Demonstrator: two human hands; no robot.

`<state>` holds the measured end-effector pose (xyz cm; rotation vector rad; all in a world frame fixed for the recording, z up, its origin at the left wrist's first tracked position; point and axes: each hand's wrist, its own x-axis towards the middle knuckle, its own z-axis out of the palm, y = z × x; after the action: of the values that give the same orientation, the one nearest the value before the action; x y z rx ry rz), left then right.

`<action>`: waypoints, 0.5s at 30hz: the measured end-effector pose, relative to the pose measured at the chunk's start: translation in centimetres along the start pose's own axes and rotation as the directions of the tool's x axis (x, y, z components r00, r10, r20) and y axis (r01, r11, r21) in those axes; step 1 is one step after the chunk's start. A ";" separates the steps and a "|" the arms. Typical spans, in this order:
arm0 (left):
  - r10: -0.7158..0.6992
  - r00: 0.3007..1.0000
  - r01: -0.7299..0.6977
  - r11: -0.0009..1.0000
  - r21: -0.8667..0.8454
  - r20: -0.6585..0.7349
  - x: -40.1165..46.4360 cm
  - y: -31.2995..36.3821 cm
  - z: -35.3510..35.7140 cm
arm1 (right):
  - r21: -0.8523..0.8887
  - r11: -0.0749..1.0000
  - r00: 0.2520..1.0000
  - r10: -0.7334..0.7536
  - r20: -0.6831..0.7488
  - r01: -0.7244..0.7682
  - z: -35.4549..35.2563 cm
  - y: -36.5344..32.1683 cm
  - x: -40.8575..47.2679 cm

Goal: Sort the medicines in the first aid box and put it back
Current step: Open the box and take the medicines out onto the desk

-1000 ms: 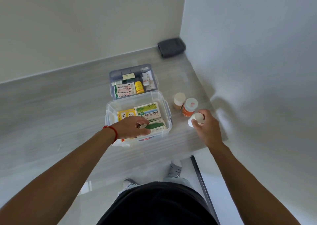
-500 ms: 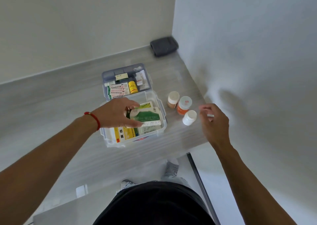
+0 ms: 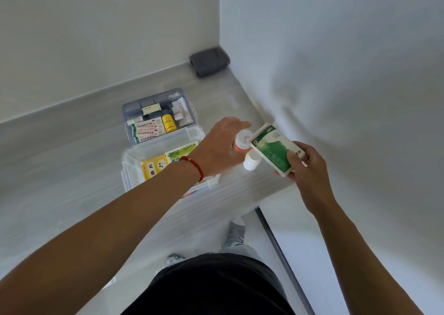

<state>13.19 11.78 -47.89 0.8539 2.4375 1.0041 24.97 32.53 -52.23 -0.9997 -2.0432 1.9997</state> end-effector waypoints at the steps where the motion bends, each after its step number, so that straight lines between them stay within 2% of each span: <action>1: -0.017 0.998 0.018 1.000 0.020 -0.055 0.1 -0.1 0.1 | 0.017 1.000 0.999 0.013 -0.052 -0.012 -0.2 0.6 0.4; 3: -0.036 0.994 0.044 0.996 0.076 -0.101 0.0 -0.7 0.1 | 0.155 0.985 0.994 0.085 -0.071 -0.073 0.1 1.6 1.0; 6: -0.058 0.996 0.068 0.986 0.152 -0.064 -0.5 -1.9 0.4 | 0.335 0.929 0.980 0.187 -0.065 -0.155 1.0 3.0 2.0; 11: -0.070 0.994 0.081 0.986 0.143 -0.079 -1.7 -2.8 0.8 | 0.266 0.951 0.954 0.217 -0.206 -0.158 2.3 5.2 3.9; 15: -0.122 0.979 0.134 0.989 0.064 -0.164 -2.6 -2.9 0.9 | 0.242 0.931 0.922 0.324 -0.210 -0.272 3.1 7.0 4.9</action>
<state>14.47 8.89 -50.30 0.6522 2.6421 0.9736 22.13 31.87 -60.82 -1.5026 -1.5928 2.0462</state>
